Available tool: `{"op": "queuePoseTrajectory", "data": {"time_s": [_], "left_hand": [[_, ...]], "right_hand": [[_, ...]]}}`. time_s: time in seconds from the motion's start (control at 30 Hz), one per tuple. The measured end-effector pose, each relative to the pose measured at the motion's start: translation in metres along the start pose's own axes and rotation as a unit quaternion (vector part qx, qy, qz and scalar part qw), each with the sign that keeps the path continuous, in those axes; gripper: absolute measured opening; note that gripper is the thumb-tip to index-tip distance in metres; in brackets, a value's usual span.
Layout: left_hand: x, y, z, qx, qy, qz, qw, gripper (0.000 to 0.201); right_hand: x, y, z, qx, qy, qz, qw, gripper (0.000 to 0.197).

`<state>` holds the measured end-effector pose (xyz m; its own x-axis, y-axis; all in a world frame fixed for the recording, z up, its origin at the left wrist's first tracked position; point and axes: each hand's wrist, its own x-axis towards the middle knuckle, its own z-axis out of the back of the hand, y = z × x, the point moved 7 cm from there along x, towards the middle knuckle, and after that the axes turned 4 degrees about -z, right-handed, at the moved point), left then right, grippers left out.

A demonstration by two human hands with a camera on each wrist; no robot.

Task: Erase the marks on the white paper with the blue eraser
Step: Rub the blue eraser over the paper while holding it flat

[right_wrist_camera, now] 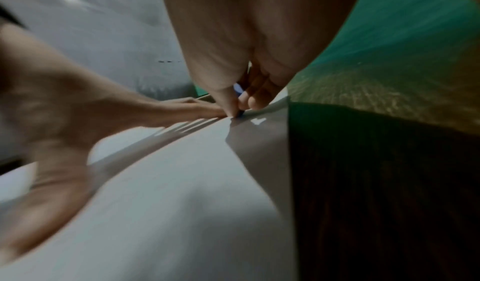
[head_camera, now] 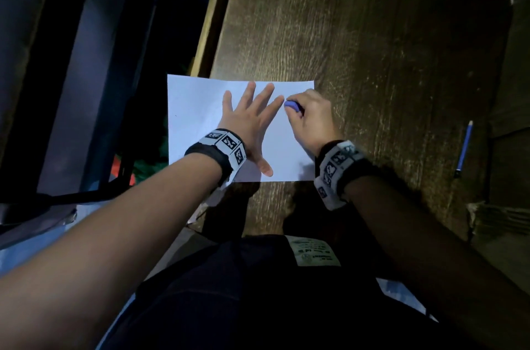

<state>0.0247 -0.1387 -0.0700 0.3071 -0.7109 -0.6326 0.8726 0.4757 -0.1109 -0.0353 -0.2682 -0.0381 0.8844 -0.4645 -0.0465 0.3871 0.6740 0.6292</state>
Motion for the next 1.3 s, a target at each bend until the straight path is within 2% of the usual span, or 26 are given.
{"op": "queuePoseTrajectory", "data": {"time_s": [0.07, 0.13, 0.2, 0.33, 0.4, 0.5, 0.57, 0.63, 0.67, 0.73, 0.8, 0.87, 0.97, 1.03, 1.1, 1.2, 1.23, 1.3], "left_hand": [[0.0, 0.001, 0.001, -0.002, -0.002, 0.001, 1.0, 0.169], [0.0, 0.001, 0.001, -0.001, -0.002, 0.0, 1.0, 0.168], [0.0, 0.001, 0.001, -0.007, -0.001, -0.002, 1.0, 0.168], [-0.001, 0.0, 0.001, -0.011, 0.005, -0.002, 1.0, 0.17], [-0.001, 0.0, 0.002, -0.012, 0.007, -0.002, 1.0, 0.171], [0.001, 0.001, 0.002, -0.011, 0.002, 0.0, 1.0, 0.171], [0.001, 0.002, 0.001, -0.011, 0.001, 0.002, 1.0, 0.17], [0.0, 0.001, 0.002, -0.008, 0.001, 0.002, 1.0, 0.17], [0.0, 0.001, 0.002, -0.008, 0.002, 0.001, 1.0, 0.17], [-0.001, -0.001, 0.003, -0.004, 0.004, 0.001, 1.0, 0.171], [-0.002, -0.002, 0.003, 0.0, 0.007, 0.001, 1.0, 0.17], [-0.002, -0.002, 0.004, -0.006, 0.004, 0.001, 1.0, 0.17], [0.0, 0.001, 0.003, -0.005, -0.001, 0.005, 1.0, 0.17], [-0.001, 0.001, 0.004, -0.006, -0.001, 0.003, 1.0, 0.17], [-0.001, -0.001, 0.004, -0.006, 0.007, 0.002, 1.0, 0.17], [-0.001, -0.002, 0.004, 0.002, 0.015, 0.002, 1.0, 0.17], [-0.002, -0.002, 0.004, -0.001, 0.015, 0.001, 1.0, 0.17], [-0.002, -0.001, 0.004, -0.008, 0.006, 0.0, 1.0, 0.17]], "right_hand": [[-0.031, 0.015, -0.009, -0.003, 0.022, 0.045, 0.999, 0.007], [-0.068, 0.027, -0.016, -0.02, 0.092, 0.107, 0.99, 0.005], [-0.064, 0.025, -0.017, -0.019, 0.14, 0.112, 0.984, 0.006], [0.001, 0.008, -0.005, -0.013, 0.042, 0.024, 0.999, 0.014], [0.003, 0.006, -0.007, -0.001, 0.016, 0.016, 1.0, 0.015], [-0.041, 0.006, -0.015, -0.013, 0.041, 0.032, 0.999, 0.006], [-0.068, 0.007, -0.02, -0.033, 0.107, 0.047, 0.993, 0.006], [-0.056, 0.01, -0.019, -0.017, 0.138, 0.072, 0.988, 0.012], [-0.039, 0.011, -0.015, -0.018, 0.122, 0.073, 0.99, 0.014], [-0.002, 0.006, -0.004, -0.033, 0.055, 0.031, 0.997, 0.012], [0.011, -0.003, 0.0, -0.021, 0.006, -0.013, 1.0, 0.014], [-0.014, 0.003, -0.008, -0.006, 0.012, -0.001, 1.0, 0.01], [-0.072, 0.018, -0.018, -0.016, 0.093, 0.077, 0.993, 0.007], [-0.068, 0.018, -0.02, -0.005, 0.14, 0.095, 0.986, 0.006], [-0.031, 0.012, -0.012, -0.021, 0.101, 0.059, 0.993, 0.013], [0.009, -0.002, 0.002, -0.018, 0.008, -0.011, 1.0, 0.013], [0.005, -0.002, 0.001, -0.016, 0.0, -0.013, 1.0, 0.013], [-0.027, 0.006, -0.009, -0.012, 0.028, 0.013, 0.999, 0.01]]}}
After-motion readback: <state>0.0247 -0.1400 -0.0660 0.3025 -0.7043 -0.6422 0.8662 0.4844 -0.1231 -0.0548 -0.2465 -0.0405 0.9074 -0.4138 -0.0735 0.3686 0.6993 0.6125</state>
